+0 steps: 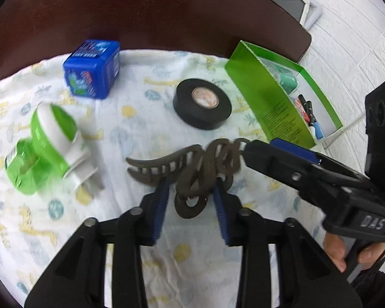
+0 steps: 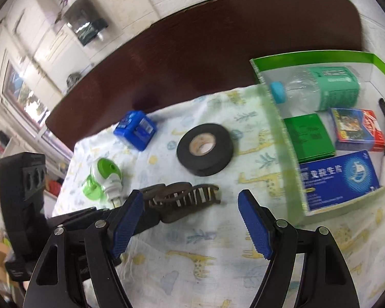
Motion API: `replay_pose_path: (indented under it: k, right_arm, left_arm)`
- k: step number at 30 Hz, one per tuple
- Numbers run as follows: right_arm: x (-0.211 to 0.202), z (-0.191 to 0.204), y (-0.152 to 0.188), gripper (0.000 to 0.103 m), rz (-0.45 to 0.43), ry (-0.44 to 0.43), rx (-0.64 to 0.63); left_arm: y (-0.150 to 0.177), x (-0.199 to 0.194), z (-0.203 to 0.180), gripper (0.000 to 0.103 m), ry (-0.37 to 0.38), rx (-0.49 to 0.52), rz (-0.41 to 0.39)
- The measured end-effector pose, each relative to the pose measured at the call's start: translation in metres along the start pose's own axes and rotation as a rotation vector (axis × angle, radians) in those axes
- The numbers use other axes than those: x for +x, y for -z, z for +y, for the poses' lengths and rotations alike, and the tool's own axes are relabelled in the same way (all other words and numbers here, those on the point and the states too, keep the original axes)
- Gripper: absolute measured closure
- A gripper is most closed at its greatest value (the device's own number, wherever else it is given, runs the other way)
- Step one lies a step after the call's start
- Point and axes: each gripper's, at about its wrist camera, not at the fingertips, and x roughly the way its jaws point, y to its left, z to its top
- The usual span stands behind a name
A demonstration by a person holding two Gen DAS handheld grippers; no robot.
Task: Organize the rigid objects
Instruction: 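Grasp the brown claw clip with both grippers and lift it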
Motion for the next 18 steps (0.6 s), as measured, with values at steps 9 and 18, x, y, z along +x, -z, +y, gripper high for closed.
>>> replay_pose_path:
  k: [9, 18]
  right_arm:
    - [0.004, -0.003, 0.014, 0.026, 0.026, -0.053, -0.049]
    - [0.001, 0.001, 0.031, 0.026, 0.035, -0.051, -0.309]
  left_arm:
    - [0.017, -0.027, 0.024, 0.030, 0.037, -0.057, -0.090]
    - [0.023, -0.025, 0.023, 0.030, 0.087, 0.065, -0.067]
